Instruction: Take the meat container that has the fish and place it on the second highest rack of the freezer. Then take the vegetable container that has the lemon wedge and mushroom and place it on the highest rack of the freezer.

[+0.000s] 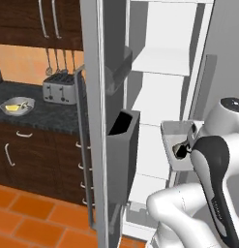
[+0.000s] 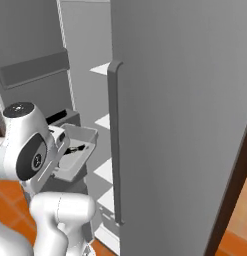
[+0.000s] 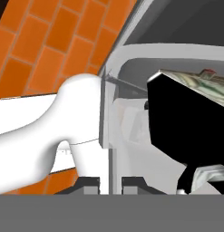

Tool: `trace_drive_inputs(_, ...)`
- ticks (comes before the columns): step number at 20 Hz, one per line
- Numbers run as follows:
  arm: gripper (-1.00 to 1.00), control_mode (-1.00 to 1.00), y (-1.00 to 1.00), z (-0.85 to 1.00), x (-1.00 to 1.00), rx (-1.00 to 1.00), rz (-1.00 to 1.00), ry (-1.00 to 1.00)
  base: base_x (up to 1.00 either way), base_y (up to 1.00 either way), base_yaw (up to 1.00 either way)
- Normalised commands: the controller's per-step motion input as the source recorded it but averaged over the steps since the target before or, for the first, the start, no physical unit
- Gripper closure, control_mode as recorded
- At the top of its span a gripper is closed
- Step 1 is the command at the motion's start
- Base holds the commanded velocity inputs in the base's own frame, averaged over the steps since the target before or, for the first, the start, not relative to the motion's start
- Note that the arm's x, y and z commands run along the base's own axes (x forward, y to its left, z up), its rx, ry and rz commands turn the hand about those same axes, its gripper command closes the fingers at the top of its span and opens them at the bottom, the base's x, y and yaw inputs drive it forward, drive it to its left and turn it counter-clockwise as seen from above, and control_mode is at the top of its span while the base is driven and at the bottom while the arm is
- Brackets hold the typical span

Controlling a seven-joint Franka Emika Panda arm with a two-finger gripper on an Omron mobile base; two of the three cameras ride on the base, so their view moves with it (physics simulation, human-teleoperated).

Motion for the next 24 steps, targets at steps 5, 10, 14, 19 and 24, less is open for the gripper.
trace_drive_inputs(5,1.0,1.0,0.0,0.0,0.0,0.0,0.0,0.0,0.47,0.21,-0.01)
trace_drive_inputs(10,1.0,1.0,0.0,0.0,0.0,0.0,0.0,0.0,0.47,-0.02,0.0)
trace_drive_inputs(14,1.0,1.0,0.0,0.0,0.0,0.0,0.0,0.0,0.34,-0.03,0.0)
trace_drive_inputs(19,1.0,1.0,0.0,0.0,0.0,0.0,0.0,0.0,0.1,0.0,0.0)
trace_drive_inputs(24,1.0,1.0,0.0,0.0,0.0,0.0,0.0,0.0,0.35,0.32,0.0)
